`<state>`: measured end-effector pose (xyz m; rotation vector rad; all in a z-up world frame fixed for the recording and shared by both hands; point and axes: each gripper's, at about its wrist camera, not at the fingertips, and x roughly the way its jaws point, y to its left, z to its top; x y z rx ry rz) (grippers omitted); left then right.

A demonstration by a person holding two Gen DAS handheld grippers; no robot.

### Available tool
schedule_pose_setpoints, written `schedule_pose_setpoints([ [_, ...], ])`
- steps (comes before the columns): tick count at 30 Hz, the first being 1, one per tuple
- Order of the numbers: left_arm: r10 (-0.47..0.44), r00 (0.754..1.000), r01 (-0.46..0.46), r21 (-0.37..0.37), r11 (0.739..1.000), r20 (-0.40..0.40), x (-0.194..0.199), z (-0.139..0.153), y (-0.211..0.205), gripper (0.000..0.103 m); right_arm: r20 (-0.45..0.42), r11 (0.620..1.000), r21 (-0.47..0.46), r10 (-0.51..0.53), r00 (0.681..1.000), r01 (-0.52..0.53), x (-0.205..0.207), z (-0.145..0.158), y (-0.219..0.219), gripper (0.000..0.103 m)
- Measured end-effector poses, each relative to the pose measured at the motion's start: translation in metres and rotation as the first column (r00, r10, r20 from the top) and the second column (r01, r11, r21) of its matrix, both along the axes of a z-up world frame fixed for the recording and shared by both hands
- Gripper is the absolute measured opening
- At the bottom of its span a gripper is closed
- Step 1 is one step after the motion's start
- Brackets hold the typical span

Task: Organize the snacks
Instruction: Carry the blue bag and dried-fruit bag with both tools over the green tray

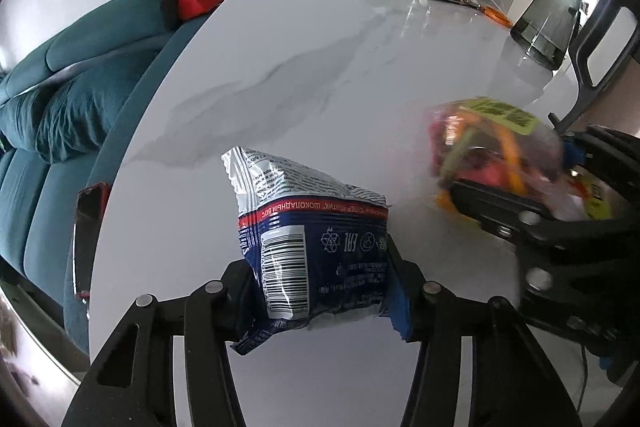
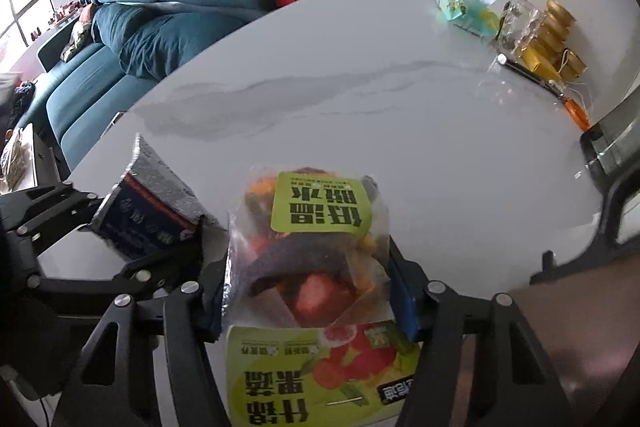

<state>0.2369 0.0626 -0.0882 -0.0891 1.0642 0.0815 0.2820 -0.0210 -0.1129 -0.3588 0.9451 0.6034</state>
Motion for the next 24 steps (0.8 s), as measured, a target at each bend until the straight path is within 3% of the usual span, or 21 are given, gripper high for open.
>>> schedule_pose_setpoints([
  [7,0.000,0.999,-0.001,0.018,1.000,0.032,-0.036,0.021,0.002,0.047,0.024,0.999,0.033,0.026,0.999,-0.026,-0.060,0.031,-0.023,0.069],
  [14,-0.061,0.998,0.060,0.004,0.998,0.028,-0.085,0.031,-0.001,0.047,0.022,1.000,0.022,-0.001,1.000,0.001,-0.138,0.044,-0.062,0.069],
  [19,-0.152,0.987,0.153,-0.018,0.988,0.044,-0.108,0.041,-0.021,0.047,0.023,0.993,0.012,-0.115,0.993,0.115,-0.185,0.049,-0.111,0.069],
  [24,-0.248,0.967,0.251,-0.039,0.967,0.056,-0.124,0.047,-0.056,0.047,0.015,0.960,-0.006,-0.279,0.960,0.279,-0.219,0.049,-0.180,0.069],
])
